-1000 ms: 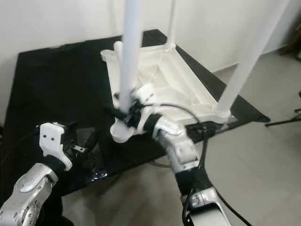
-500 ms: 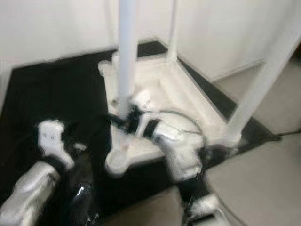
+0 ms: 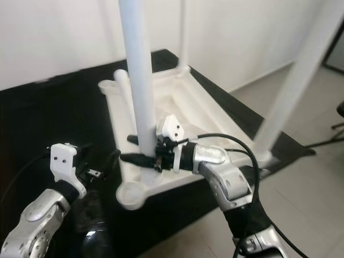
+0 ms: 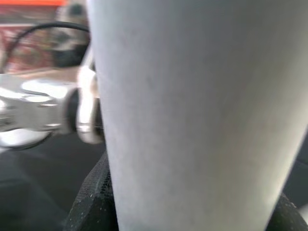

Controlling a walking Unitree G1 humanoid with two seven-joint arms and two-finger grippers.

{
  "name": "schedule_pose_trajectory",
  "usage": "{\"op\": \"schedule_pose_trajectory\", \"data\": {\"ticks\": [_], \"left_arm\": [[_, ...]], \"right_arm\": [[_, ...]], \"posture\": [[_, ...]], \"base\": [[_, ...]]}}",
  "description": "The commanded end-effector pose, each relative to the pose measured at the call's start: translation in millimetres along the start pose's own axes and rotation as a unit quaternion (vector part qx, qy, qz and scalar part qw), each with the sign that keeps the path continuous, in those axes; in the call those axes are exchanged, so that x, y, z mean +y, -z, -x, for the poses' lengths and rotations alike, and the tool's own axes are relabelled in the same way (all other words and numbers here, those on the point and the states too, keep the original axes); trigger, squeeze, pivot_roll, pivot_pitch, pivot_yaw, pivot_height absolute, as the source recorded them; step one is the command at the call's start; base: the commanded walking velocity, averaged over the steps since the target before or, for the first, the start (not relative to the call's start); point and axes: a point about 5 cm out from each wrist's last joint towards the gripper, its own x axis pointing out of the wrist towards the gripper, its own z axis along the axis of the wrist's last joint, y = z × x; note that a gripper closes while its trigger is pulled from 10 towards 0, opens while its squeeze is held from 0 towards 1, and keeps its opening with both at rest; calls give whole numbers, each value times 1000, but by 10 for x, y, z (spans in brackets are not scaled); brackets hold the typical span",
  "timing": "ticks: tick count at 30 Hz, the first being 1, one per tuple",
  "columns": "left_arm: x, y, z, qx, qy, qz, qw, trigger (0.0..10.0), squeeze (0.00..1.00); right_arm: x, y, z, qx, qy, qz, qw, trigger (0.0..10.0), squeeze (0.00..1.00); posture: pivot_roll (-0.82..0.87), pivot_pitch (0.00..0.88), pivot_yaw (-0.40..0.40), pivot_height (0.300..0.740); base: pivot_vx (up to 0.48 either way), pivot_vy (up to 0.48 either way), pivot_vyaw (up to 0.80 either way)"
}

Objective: Building children table

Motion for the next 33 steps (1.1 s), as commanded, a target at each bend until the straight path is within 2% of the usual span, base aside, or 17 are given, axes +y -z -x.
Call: {"op": "schedule_pose_trajectory", "data": {"ticks": [1, 8, 14, 21, 33], "left_arm": [[-49, -3, 40, 7, 24, -15, 1000, 10000, 0], [-30, -7, 111, 6, 30, -23, 999, 10000, 0], [-70, -12, 180, -1, 51, -62, 997, 10000, 0], [-142, 25, 301, 17, 98, -81, 992, 10000, 0], [-107, 41, 293, 33, 88, -43, 995, 10000, 0]], "right_arm": [[26, -20, 75, 0, -25, -6, 1000, 10000, 0], [58, -25, 189, 9, -67, -24, 997, 10000, 0], [76, -23, 315, 28, -105, -30, 994, 10000, 0], [-57, -103, 466, 41, -97, -12, 994, 10000, 0], [-84, -209, 529, 52, -111, 4, 992, 10000, 0]], "posture": [[-31, 90, 49, 740], [-26, 102, 53, 740], [-15, 133, 63, 740], [-4, 158, 74, 740], [-10, 170, 85, 740]], "base": [[0, 0, 0], [0, 0, 0], [0, 0, 0], [0, 0, 0], [0, 0, 0]]}}
